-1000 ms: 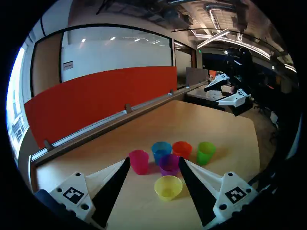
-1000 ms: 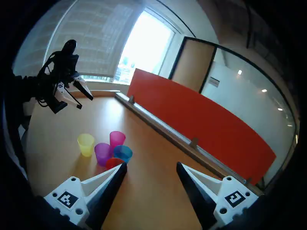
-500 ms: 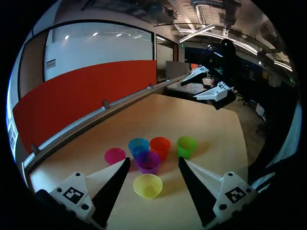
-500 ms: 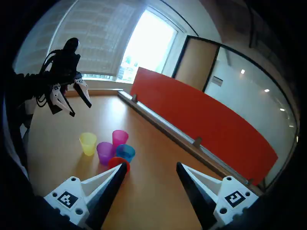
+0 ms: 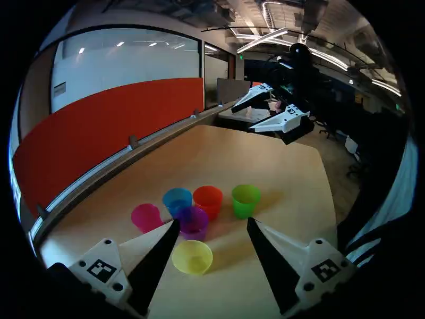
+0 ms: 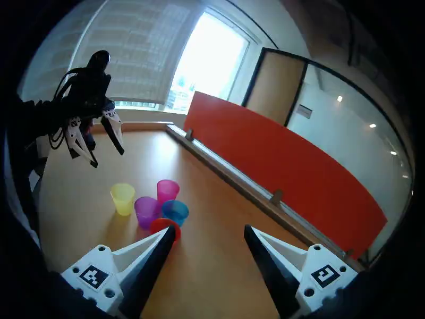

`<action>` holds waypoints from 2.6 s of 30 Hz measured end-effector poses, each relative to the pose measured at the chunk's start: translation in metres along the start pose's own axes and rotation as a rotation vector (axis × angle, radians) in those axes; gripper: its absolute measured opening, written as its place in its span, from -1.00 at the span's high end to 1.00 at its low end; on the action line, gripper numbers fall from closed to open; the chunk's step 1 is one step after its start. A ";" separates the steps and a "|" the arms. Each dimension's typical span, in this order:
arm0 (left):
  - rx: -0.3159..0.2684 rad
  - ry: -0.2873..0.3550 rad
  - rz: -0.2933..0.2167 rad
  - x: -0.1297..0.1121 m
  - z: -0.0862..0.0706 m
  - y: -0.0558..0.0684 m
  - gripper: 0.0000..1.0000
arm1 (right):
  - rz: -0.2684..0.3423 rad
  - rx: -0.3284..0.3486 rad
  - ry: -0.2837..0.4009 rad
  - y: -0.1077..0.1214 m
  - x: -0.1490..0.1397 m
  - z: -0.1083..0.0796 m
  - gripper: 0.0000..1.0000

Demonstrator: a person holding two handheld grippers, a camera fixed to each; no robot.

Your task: Pour water

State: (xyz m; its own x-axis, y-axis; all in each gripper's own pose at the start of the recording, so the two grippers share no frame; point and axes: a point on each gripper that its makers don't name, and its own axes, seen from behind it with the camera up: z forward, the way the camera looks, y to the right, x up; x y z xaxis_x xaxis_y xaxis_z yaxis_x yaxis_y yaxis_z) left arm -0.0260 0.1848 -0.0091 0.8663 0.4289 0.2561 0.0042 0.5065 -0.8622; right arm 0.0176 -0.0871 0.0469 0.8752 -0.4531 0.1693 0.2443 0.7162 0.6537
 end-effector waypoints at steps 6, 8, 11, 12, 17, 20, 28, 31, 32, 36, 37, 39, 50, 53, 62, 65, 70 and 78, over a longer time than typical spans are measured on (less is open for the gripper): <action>-0.043 0.000 0.006 -0.001 0.008 0.017 -0.86 | 0.000 0.001 0.001 0.003 0.001 0.003 -1.00; -0.046 -0.007 0.011 -0.003 0.011 0.020 -0.86 | 0.000 -0.001 0.002 0.004 0.001 0.004 -1.00; -0.056 -0.016 0.013 -0.005 0.017 0.025 -0.86 | 0.000 -0.001 0.002 0.006 0.002 0.005 -1.00; -0.061 -0.019 0.012 -0.006 0.019 0.027 -0.86 | 0.000 -0.001 0.001 0.006 0.002 0.005 -1.00; -0.085 -0.043 0.017 -0.009 0.027 0.033 -0.86 | -0.003 0.000 -0.001 0.008 0.003 0.007 -1.00; -0.093 -0.069 0.029 -0.014 0.033 0.035 -0.86 | -0.003 0.003 -0.001 0.008 0.004 0.009 -1.00; -0.119 -0.097 0.055 -0.014 0.052 0.042 -0.86 | 0.000 0.016 -0.005 0.008 0.002 0.017 -1.00; -0.124 -0.099 0.058 -0.014 0.060 0.045 -0.86 | 0.000 0.020 -0.006 0.007 0.001 0.020 -1.00; -0.124 -0.100 0.059 -0.014 0.063 0.045 -0.86 | 0.002 0.022 -0.006 0.006 0.000 0.021 -1.00; -0.123 -0.106 0.059 -0.018 0.074 0.047 -0.86 | 0.015 0.029 -0.005 0.005 -0.003 0.025 -1.00; -0.122 -0.108 0.058 -0.019 0.077 0.048 -0.86 | 0.018 0.031 -0.006 0.005 -0.005 0.026 -1.00; -0.122 -0.112 0.056 -0.022 0.083 0.050 -0.86 | 0.024 0.035 -0.009 0.004 -0.007 0.027 -1.00; -0.127 -0.101 0.024 -0.024 0.108 0.056 -0.86 | 0.019 0.043 -0.030 0.005 -0.023 0.025 -1.00; -0.131 -0.103 0.023 -0.025 0.114 0.060 -0.87 | 0.018 0.051 -0.036 0.005 -0.027 0.023 -1.00; -0.134 -0.106 0.019 -0.029 0.129 0.071 -0.86 | 0.023 0.056 -0.049 0.006 -0.040 0.022 -1.00; -0.127 -0.102 0.013 -0.030 0.134 0.073 -0.87 | 0.026 0.053 -0.053 0.007 -0.045 0.022 -1.00; -0.120 -0.109 0.006 -0.033 0.143 0.078 -0.87 | 0.030 0.046 -0.053 0.009 -0.048 0.020 -1.00; -0.091 -0.130 0.016 -0.041 0.163 0.080 -0.87 | 0.032 0.035 -0.051 0.015 -0.048 0.016 -1.00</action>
State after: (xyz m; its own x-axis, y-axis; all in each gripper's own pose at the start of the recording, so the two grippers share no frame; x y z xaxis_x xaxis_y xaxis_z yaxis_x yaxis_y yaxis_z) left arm -0.1428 0.3296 -0.0173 0.7946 0.5329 0.2910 0.0407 0.4314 -0.9012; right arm -0.0279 -0.0631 0.0599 0.8595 -0.4577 0.2275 0.2012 0.7122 0.6725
